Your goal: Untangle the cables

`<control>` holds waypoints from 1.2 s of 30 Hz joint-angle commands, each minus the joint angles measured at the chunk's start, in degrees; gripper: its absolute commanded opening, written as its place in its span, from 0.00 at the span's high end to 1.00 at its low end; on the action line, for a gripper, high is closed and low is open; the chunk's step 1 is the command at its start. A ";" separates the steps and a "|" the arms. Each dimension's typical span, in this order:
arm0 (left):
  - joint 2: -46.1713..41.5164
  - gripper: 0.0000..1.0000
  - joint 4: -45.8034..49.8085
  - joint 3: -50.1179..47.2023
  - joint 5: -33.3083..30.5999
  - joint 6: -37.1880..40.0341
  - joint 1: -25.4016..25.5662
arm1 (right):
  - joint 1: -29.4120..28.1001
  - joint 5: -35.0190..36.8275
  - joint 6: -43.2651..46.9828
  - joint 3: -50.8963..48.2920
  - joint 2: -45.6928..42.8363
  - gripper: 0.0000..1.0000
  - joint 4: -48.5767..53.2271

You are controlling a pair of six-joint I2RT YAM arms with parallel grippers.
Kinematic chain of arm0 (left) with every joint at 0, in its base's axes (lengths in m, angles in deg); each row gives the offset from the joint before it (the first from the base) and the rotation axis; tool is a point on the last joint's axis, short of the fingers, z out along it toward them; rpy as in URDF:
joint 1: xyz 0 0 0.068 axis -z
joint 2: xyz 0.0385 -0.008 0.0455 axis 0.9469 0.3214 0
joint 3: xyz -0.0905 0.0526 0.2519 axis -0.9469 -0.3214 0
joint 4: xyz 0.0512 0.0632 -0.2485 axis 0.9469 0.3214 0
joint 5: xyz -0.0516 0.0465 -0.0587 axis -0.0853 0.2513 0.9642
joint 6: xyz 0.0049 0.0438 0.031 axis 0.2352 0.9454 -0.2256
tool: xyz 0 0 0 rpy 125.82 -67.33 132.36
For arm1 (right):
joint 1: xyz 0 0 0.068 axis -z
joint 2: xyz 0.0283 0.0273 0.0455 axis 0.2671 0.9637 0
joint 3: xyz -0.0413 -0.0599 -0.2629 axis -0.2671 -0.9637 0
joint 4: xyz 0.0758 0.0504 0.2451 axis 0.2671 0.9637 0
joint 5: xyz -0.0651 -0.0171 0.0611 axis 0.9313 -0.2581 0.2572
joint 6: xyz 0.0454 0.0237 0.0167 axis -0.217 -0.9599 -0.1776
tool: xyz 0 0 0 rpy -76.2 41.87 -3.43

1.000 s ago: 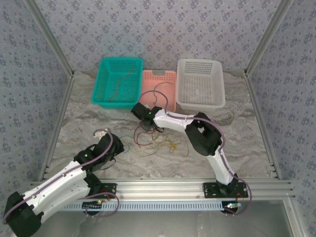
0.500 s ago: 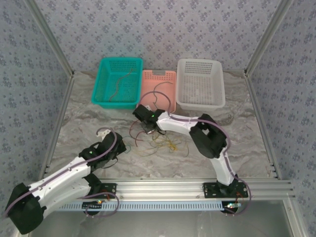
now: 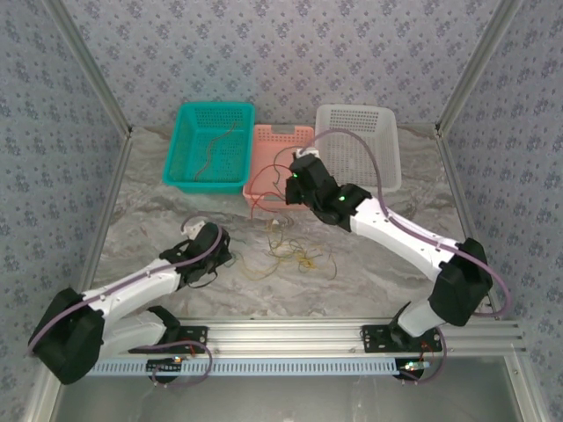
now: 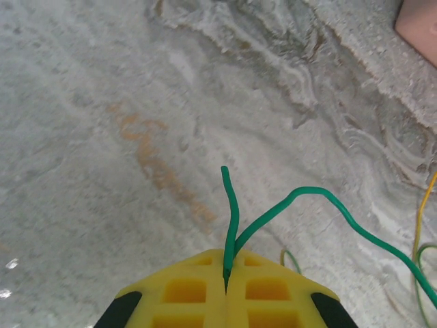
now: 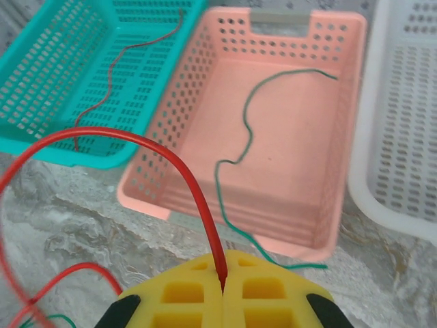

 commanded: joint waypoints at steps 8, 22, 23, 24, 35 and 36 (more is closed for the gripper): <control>-8.65 0.29 0.55 10.70 4.67 9.36 -0.82 | 3.59 -5.51 -7.38 -9.08 -9.99 1.00 -1.83; -2.64 0.44 -4.37 21.33 20.74 15.42 2.20 | 4.39 -12.19 -9.21 -9.21 -14.28 1.00 1.95; -2.04 0.44 -4.54 21.78 20.91 16.73 2.54 | 4.46 -12.69 -9.24 -8.89 -14.22 1.00 2.62; -1.43 0.43 -4.73 22.08 21.07 17.88 2.83 | 4.39 -13.34 -9.24 -8.60 -14.14 1.00 3.07; 8.17 0.49 -3.96 26.99 20.37 23.45 3.40 | 3.75 -17.00 -9.25 -8.69 -14.57 1.00 4.26; 8.72 0.53 -3.77 27.57 20.05 23.82 3.31 | 3.65 -16.98 -9.21 -8.69 -14.58 1.00 4.46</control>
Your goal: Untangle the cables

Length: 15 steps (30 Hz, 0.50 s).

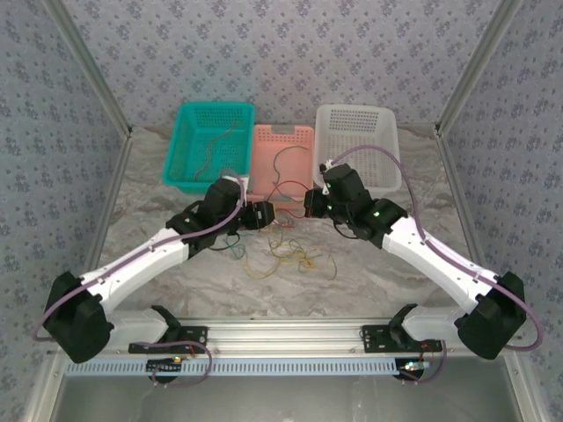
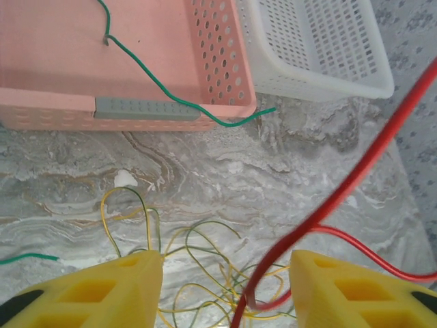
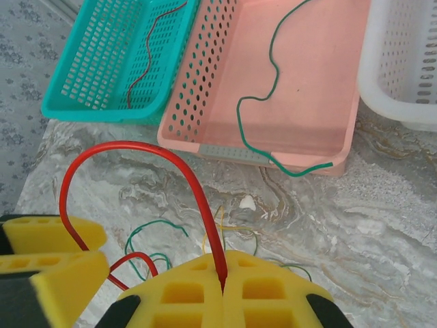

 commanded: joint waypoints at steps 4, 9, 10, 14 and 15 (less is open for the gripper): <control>0.77 0.90 0.27 4.18 -1.43 2.73 0.60 | -0.70 0.00 3.30 0.95 -0.93 1.00 3.34; -2.21 1.00 5.16 6.59 1.06 1.68 0.71 | -0.99 6.40 12.52 1.13 0.50 1.00 7.20; -2.78 1.00 6.81 7.52 2.12 1.38 0.73 | -1.10 8.04 14.45 1.22 1.28 1.00 7.92; -3.27 1.00 13.97 12.61 7.19 0.61 0.09 | -3.10 14.43 20.13 2.27 4.10 1.00 9.94; -3.15 1.00 15.13 13.70 8.80 0.40 -0.24 | -3.81 15.89 21.39 2.46 4.62 1.00 9.98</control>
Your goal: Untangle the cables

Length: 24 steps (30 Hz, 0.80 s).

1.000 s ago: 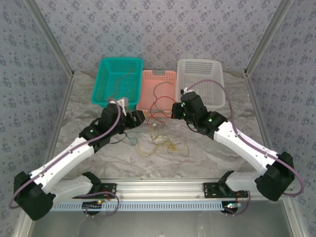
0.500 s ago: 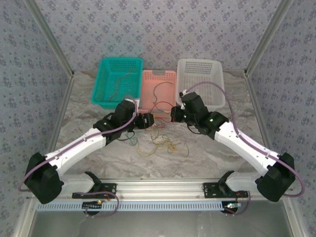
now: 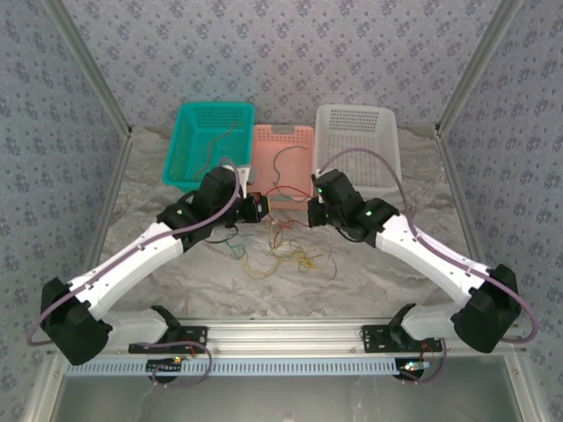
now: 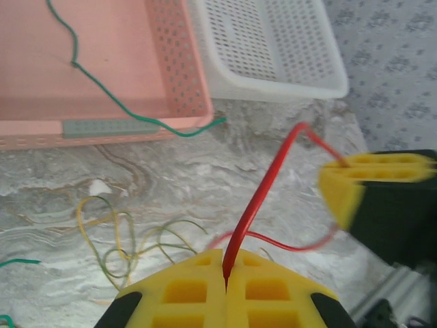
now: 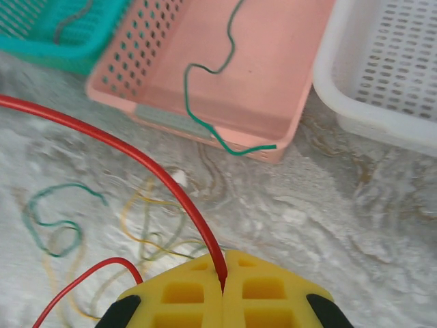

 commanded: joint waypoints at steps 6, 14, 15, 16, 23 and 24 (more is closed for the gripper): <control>-0.52 1.00 11.03 9.70 15.93 -0.61 -3.92 | -7.15 15.01 14.76 1.99 3.50 1.00 3.57; 1.18 1.00 25.90 12.68 16.27 9.76 -4.08 | -8.72 21.96 17.67 1.15 -1.63 1.00 2.16; 0.73 1.00 25.86 11.73 16.44 9.79 -4.12 | -9.25 24.69 19.23 1.20 -2.02 1.00 1.75; 0.08 1.00 25.42 10.46 17.15 9.63 -4.04 | -10.01 28.46 21.37 1.21 -2.35 1.00 1.09; -5.16 1.00 23.51 4.80 19.98 9.31 -3.02 | -14.50 43.54 45.28 -3.04 -1.80 1.00 -12.27; -5.48 1.00 23.94 4.72 20.04 9.67 -2.96 | -14.77 43.91 48.25 -4.08 -1.77 1.00 -14.08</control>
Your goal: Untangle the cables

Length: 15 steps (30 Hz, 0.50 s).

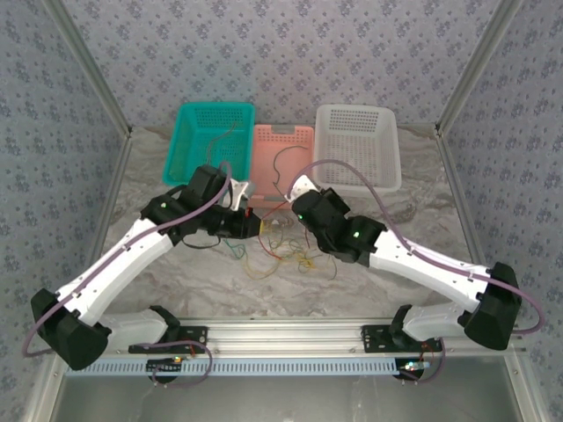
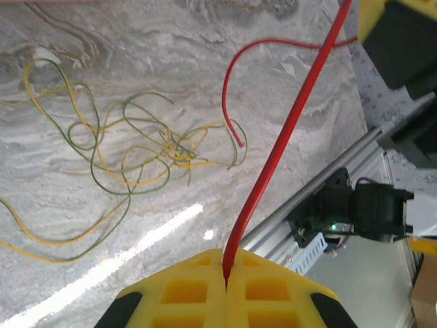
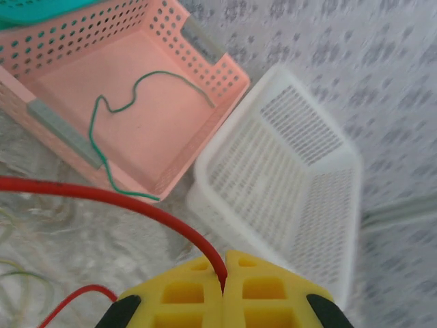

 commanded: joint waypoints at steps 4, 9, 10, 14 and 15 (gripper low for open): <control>-3.89 1.00 3.89 -0.52 2.46 3.37 0.34 | -1.28 6.46 24.34 -7.11 -1.86 1.00 -14.77; -4.34 1.00 4.30 -0.55 0.89 3.59 0.26 | -0.30 -0.96 21.54 -4.24 -4.00 1.00 -10.84; -4.25 1.00 3.96 -0.11 0.88 3.31 0.19 | -0.39 -4.02 19.83 -2.94 -3.93 1.00 -7.72; -3.36 1.00 3.31 3.09 1.05 3.21 0.21 | -0.78 -13.85 14.82 0.96 -2.71 1.00 2.83; -2.92 1.00 3.70 3.93 1.05 3.58 0.09 | -0.86 -15.77 13.38 1.83 -2.52 1.00 4.90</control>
